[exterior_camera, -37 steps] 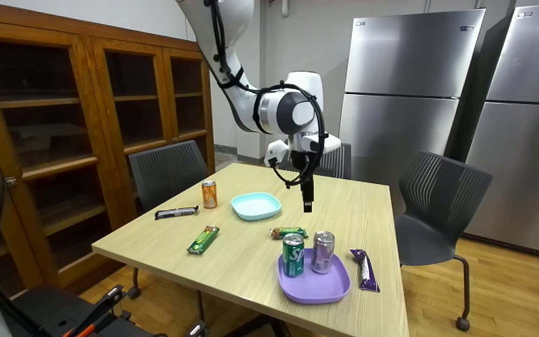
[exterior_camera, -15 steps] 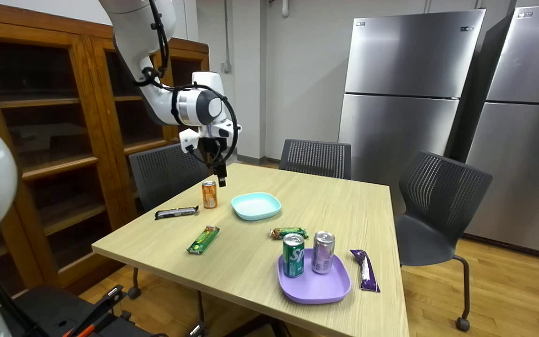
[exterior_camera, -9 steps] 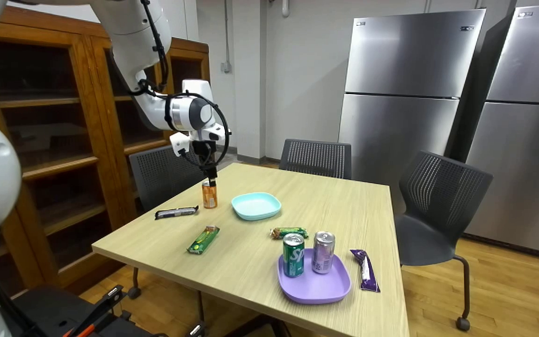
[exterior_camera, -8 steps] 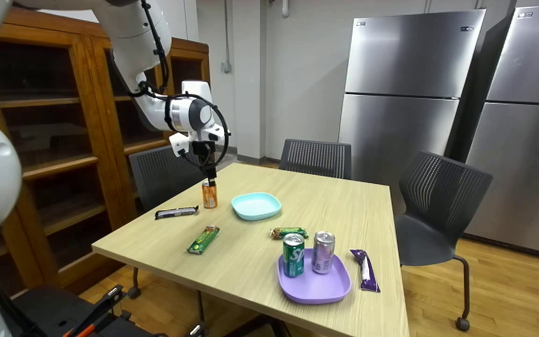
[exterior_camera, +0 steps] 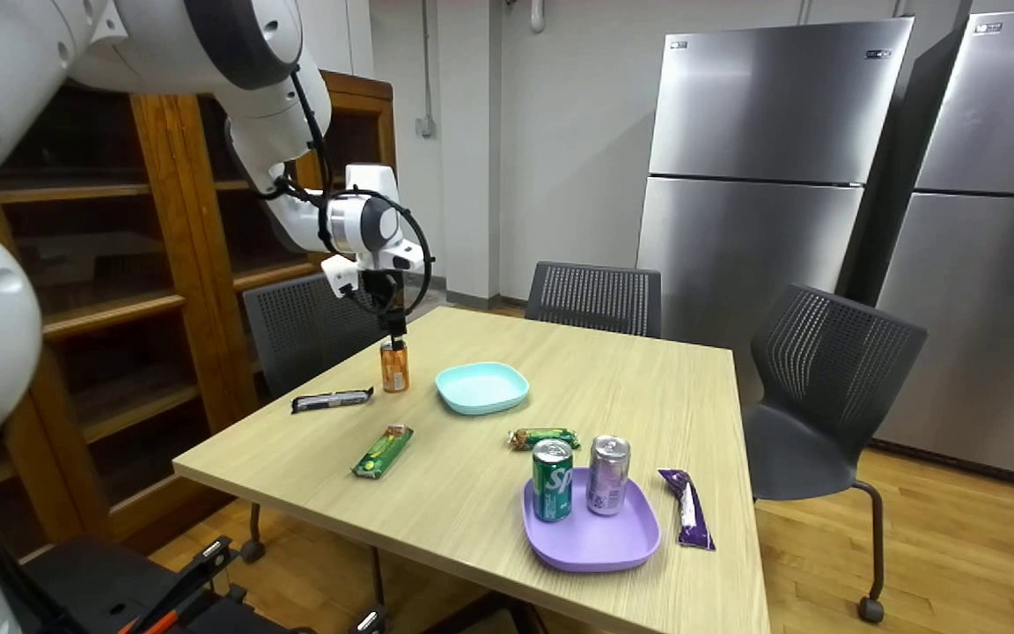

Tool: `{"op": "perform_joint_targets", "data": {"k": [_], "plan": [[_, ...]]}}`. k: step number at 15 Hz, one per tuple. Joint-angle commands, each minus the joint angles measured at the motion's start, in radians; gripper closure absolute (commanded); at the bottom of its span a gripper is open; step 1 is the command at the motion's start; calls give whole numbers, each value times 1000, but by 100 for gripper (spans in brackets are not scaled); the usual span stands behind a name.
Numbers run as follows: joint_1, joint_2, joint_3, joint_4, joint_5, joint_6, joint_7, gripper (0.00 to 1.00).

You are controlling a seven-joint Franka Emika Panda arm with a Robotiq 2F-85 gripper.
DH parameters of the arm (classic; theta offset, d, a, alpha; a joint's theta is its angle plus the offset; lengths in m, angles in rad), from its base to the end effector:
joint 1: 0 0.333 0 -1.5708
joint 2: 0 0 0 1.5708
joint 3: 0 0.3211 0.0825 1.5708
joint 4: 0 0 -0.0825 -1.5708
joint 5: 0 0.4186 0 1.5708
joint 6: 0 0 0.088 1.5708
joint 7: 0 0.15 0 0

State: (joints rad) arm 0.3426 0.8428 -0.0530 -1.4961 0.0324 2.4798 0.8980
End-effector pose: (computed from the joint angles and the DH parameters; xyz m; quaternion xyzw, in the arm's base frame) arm 0.7280 0.2229 0.1181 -0.9511 0.3005 -0.0635 0.0329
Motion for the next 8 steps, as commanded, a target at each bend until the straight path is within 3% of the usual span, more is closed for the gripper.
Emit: {"op": "perform_joint_targets", "data": {"k": [1, 8], "plan": [[-12, 105, 20, 183, -4, -102, -26, 0], [-23, 244, 24, 401, 0, -216, -50, 0]]}}
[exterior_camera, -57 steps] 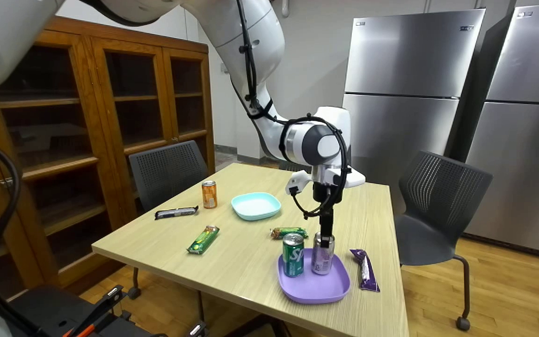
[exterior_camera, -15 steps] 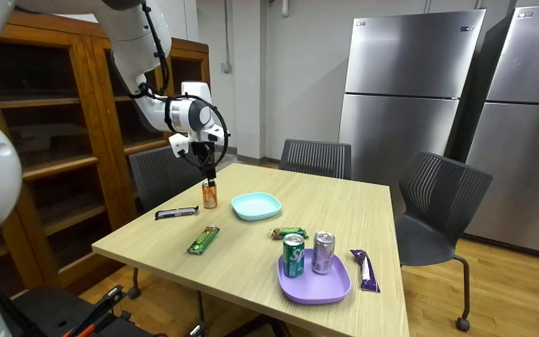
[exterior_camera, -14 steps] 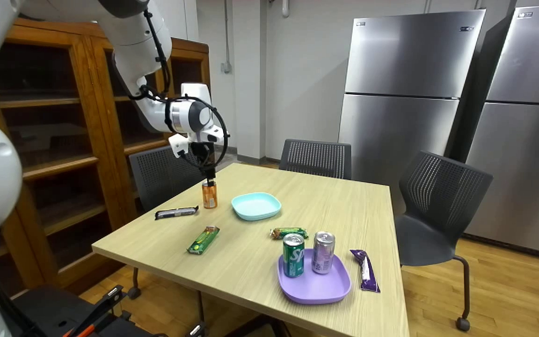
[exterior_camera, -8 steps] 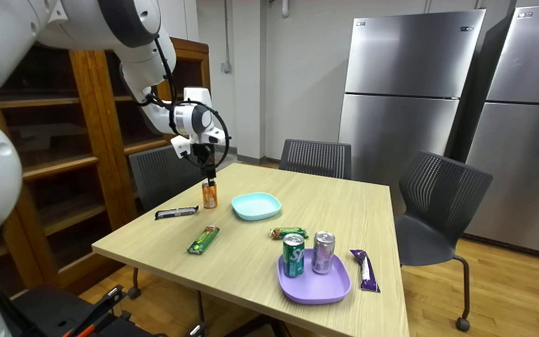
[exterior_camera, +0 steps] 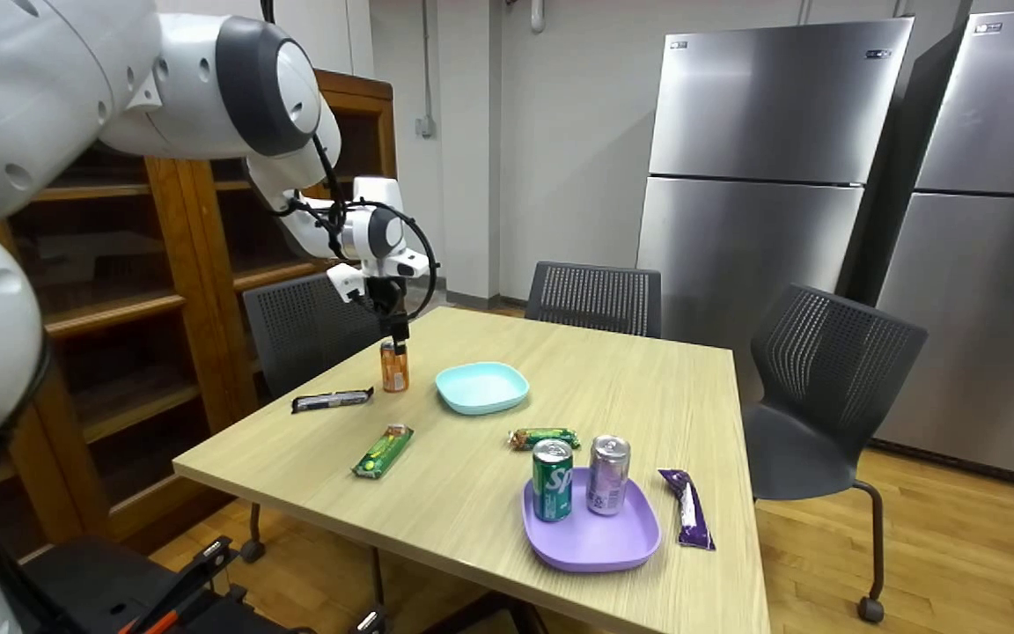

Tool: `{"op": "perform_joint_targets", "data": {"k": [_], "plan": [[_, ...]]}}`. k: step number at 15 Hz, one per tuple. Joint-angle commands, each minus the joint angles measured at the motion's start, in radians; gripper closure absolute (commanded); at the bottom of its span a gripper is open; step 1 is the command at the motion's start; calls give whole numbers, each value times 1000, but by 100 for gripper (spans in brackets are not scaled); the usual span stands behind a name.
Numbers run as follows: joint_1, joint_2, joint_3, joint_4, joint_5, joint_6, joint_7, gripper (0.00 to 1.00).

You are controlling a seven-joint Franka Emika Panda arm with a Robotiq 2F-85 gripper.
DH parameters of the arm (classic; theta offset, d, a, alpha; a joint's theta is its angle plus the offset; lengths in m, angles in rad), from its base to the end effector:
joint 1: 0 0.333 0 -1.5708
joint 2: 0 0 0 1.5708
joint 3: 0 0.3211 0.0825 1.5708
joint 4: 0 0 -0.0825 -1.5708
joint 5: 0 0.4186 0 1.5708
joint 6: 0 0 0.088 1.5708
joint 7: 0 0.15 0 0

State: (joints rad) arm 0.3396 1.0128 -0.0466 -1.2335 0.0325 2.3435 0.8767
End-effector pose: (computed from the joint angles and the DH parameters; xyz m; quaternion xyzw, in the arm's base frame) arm 0.7599 0.2392 0.0955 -0.9569 0.2863 -0.0448 0.0213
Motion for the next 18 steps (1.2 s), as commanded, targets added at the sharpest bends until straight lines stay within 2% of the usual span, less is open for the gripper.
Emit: {"op": "perform_joint_targets", "data": {"k": [1, 8, 14, 15, 16, 18], "plan": [[-23, 91, 20, 166, 2, -93, -33, 0], [-30, 180, 20, 313, 1, -182, -52, 0], [-26, 209, 19, 364, -3, -227, -55, 0], [-27, 212, 20, 369, -1, -232, -55, 25], [-25, 215, 19, 374, -2, -239, -54, 26], [-23, 219, 17, 384, -4, -250, -50, 42]]}}
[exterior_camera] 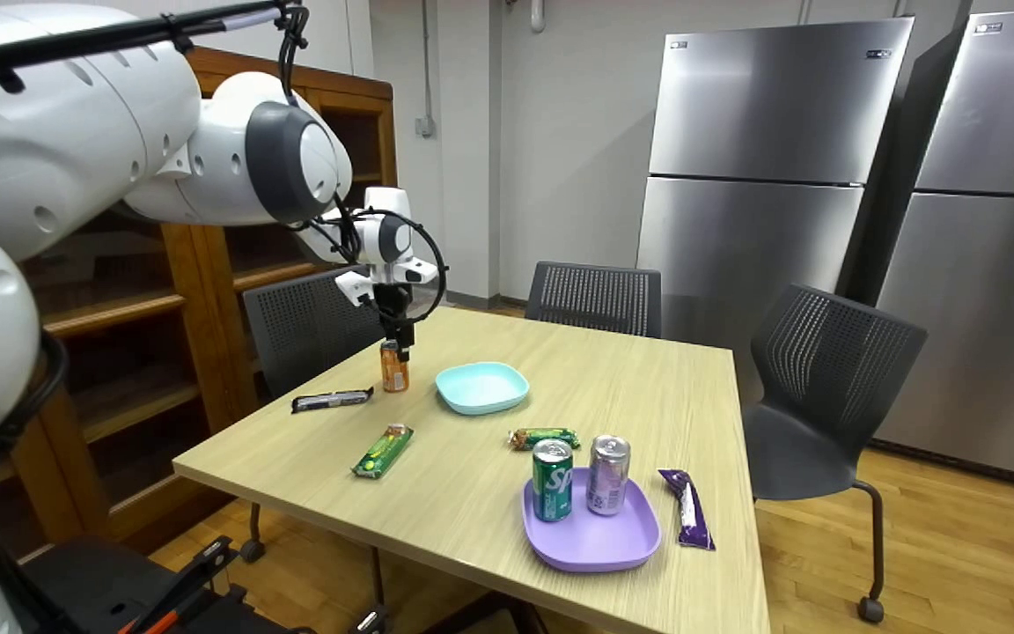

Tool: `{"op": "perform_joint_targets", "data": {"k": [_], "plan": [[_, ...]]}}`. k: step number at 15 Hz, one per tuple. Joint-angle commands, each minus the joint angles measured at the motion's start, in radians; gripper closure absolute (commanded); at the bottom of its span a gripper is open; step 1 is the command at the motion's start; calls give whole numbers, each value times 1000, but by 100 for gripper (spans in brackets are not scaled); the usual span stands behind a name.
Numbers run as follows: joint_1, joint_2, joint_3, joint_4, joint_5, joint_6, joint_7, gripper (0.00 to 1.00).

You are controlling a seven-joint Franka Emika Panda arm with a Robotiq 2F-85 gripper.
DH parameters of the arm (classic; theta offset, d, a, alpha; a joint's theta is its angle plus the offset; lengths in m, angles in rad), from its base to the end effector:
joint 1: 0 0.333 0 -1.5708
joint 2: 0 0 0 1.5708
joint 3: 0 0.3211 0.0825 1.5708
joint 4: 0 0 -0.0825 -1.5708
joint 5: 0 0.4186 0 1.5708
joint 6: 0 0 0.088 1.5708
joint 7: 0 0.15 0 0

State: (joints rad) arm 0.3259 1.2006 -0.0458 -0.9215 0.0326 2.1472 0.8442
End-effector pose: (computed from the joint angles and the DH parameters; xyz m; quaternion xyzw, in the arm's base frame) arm 0.7845 0.2418 0.0760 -0.9621 0.2724 -0.0149 0.0007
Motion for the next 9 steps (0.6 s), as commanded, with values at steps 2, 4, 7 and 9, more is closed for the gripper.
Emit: {"op": "perform_joint_targets", "data": {"k": [2, 4, 7, 9], "plan": [[-6, 29, 13, 71, -6, -55, -12, 58], [0, 7, 1, 45, -2, -46, -7, 62], [5, -34, -7, 5, -6, -21, -2, 62], [2, -64, -9, -24, -5, 0, -4, 62]]}}
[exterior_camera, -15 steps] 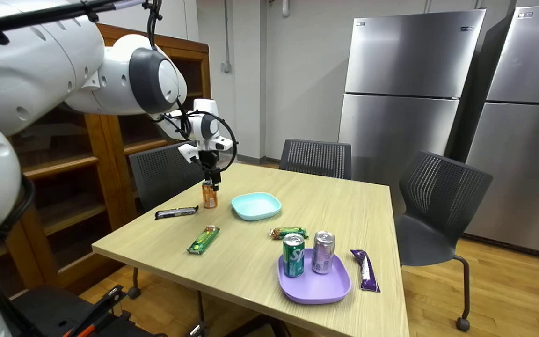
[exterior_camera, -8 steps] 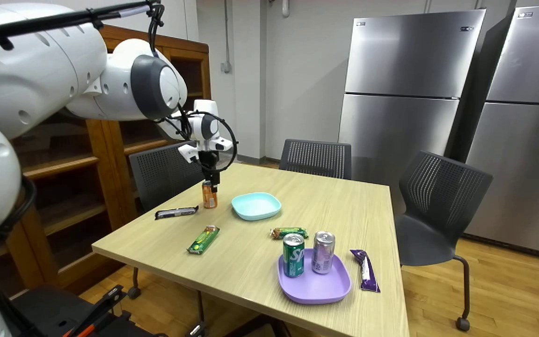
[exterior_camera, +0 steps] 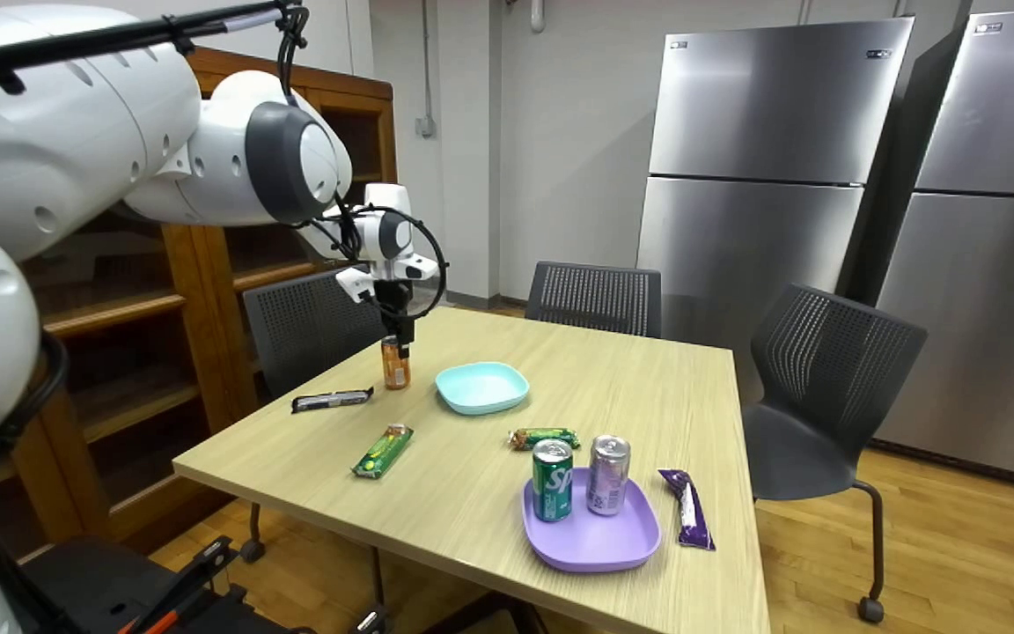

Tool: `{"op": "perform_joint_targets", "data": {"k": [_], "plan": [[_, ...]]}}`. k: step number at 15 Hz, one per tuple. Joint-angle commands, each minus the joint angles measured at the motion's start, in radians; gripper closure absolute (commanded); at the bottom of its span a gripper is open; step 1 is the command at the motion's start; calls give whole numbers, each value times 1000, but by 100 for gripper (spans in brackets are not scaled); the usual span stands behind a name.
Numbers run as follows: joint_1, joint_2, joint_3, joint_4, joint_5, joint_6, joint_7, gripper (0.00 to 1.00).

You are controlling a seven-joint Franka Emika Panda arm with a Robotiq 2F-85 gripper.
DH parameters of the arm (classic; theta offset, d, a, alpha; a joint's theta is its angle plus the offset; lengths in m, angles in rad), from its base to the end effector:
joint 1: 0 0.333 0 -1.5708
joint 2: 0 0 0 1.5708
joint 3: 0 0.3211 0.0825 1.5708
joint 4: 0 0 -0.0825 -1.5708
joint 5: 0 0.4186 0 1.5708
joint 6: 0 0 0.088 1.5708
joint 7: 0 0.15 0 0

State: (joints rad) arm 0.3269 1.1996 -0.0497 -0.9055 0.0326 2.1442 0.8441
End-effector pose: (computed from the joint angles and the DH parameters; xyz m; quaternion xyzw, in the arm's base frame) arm 0.7890 0.2423 0.0845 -0.9620 0.2722 -0.0218 0.0031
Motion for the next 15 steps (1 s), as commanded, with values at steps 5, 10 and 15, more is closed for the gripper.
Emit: {"op": "perform_joint_targets", "data": {"k": [5, 10, 15], "plan": [[-7, -159, -24, -119, -1, 21, -3, 62], [-38, -302, -46, -278, 5, 19, -19, 62], [-95, -470, -41, -481, -6, 18, -23, 62]]}}
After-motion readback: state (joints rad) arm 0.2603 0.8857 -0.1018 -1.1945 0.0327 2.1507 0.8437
